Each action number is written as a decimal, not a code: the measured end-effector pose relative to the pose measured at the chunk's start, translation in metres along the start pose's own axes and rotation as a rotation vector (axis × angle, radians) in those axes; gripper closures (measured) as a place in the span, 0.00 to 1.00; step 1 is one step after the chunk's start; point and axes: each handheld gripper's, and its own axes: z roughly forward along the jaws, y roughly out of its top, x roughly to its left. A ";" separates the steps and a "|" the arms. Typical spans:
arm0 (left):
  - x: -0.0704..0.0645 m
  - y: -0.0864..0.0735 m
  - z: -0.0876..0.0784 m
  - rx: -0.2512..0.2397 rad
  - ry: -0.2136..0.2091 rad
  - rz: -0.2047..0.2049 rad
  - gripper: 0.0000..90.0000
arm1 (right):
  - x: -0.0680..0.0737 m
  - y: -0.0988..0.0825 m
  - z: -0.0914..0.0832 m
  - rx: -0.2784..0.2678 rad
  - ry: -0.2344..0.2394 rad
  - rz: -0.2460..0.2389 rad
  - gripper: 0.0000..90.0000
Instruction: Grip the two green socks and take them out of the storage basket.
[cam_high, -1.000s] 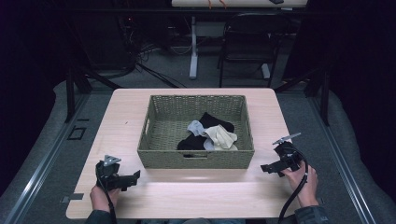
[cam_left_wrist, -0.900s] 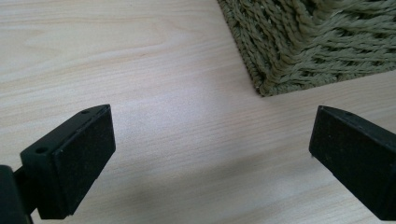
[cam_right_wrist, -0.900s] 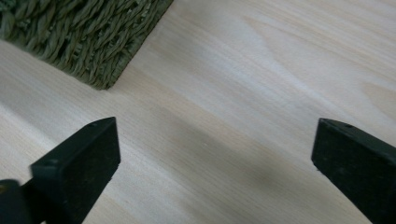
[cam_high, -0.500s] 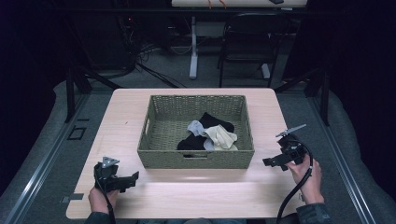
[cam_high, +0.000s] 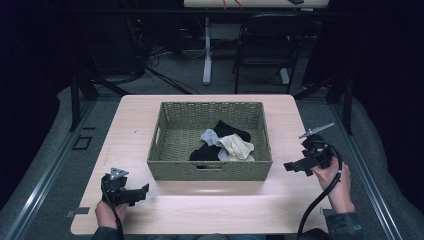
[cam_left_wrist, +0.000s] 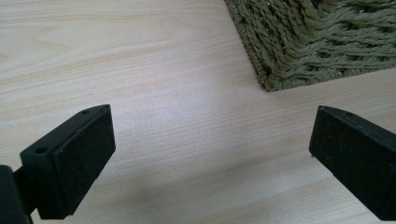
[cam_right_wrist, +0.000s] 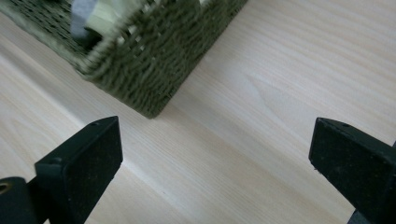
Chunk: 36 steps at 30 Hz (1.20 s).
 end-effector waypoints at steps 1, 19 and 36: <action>0.000 0.000 0.000 0.000 -0.001 0.000 0.00 | 0.001 0.002 -0.002 0.000 -0.002 -0.004 0.03; 0.001 0.000 0.000 -0.001 -0.003 -0.002 0.00 | 0.022 0.069 -0.031 -0.028 0.063 -0.106 0.04; 0.001 0.000 0.000 -0.001 -0.005 -0.002 0.00 | 0.046 0.124 -0.006 0.017 0.110 -0.170 0.08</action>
